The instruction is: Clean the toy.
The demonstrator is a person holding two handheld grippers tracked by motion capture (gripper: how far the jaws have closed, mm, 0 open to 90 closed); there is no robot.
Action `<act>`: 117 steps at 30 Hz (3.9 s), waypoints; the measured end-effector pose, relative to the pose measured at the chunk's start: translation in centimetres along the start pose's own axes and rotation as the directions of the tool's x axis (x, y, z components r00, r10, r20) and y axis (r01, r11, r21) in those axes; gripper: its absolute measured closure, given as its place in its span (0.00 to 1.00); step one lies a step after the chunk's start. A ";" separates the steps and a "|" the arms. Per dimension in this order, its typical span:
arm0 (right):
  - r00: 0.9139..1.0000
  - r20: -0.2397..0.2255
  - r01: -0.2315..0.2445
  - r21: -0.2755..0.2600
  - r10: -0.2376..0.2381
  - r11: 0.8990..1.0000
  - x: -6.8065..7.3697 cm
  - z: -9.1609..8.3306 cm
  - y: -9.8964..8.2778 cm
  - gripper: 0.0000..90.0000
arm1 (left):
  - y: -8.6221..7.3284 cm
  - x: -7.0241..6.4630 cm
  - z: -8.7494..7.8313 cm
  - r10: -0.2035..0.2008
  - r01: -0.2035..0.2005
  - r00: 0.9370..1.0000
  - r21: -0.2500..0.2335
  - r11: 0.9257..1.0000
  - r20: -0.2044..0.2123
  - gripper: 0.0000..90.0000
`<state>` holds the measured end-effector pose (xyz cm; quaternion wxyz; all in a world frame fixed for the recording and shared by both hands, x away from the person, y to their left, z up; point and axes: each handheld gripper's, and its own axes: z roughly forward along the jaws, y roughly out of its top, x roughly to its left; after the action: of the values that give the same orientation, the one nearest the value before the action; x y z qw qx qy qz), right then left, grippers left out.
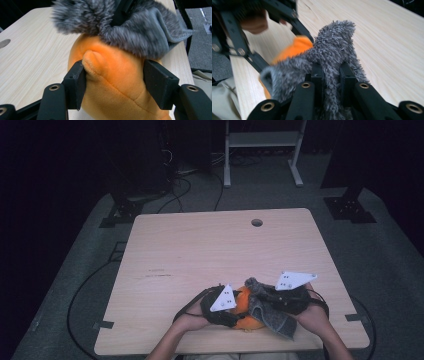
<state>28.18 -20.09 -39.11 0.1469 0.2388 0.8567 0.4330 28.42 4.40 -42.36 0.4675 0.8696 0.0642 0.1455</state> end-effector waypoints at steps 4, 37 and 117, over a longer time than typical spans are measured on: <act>0.996 0.020 -0.091 0.008 0.091 0.996 -2.1 -0.4 -2.3 0.86 | 0.2 0.1 0.0 -0.017 0.017 1.000 -0.005 1.000 -0.001 0.42; 0.995 0.038 -0.093 -0.048 0.095 0.995 -1.3 0.2 -3.1 0.85 | -1.1 2.6 -0.7 -0.233 0.224 0.969 -0.100 0.969 -0.080 0.28; 0.998 0.038 -0.040 -0.033 0.041 0.999 -0.3 -1.3 -2.4 0.85 | -1.9 3.0 0.3 -0.267 0.262 0.962 -0.085 0.961 -0.058 0.40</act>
<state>27.17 -22.37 -40.29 0.1583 0.2622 0.8416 0.4449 31.39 5.96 -43.50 0.5132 0.8291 0.1903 0.1141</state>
